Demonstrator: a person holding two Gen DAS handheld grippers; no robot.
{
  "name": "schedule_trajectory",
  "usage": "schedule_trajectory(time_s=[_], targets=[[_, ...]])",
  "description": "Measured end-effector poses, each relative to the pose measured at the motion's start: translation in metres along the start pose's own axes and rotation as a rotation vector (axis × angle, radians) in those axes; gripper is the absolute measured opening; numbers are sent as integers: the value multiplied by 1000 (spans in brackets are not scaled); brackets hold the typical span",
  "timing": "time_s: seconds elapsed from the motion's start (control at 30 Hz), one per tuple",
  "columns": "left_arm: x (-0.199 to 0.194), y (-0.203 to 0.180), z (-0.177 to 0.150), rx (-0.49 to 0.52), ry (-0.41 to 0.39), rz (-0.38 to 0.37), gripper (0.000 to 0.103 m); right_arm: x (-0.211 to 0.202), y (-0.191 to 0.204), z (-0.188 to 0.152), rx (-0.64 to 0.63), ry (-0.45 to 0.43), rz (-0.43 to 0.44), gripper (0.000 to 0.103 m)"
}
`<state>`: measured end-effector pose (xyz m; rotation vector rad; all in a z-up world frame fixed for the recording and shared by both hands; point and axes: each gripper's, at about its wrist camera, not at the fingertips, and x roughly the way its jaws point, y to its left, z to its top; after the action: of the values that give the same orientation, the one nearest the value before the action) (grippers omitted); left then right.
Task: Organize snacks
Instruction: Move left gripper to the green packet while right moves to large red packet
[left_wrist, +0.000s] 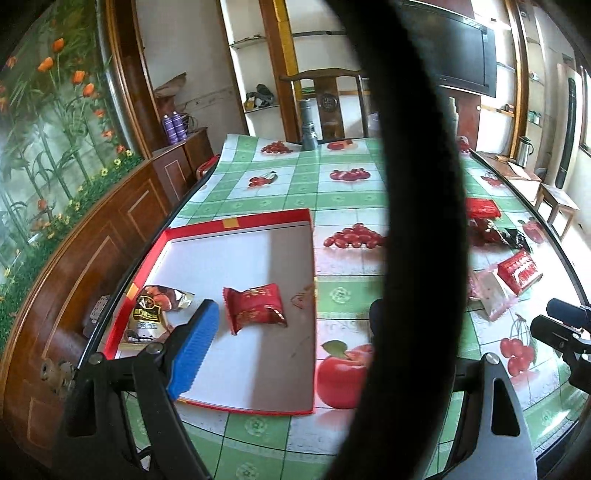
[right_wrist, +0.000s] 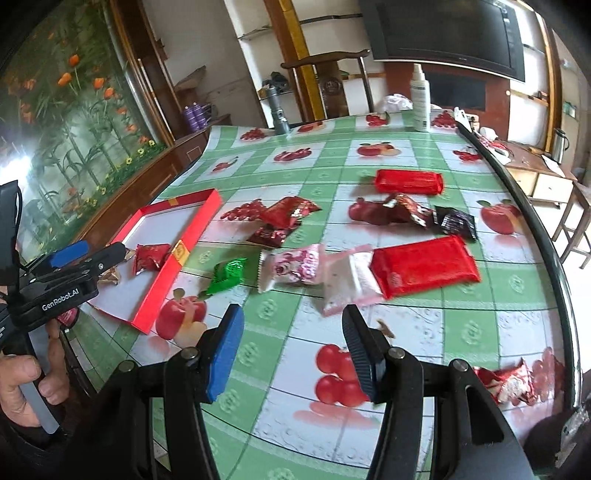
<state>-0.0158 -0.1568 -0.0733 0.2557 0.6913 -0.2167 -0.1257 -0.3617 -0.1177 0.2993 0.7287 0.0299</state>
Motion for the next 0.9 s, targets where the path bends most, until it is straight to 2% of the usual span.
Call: schedule_trajectory(time_s=[0.53,0.9], targets=[[-5,-19,0,19,-3,-33,84,-13,-16,-8,25,-8,-36,58],[5,-23,-4,7,29,-80,84,-12,-31,-14,55,5,-77,60]])
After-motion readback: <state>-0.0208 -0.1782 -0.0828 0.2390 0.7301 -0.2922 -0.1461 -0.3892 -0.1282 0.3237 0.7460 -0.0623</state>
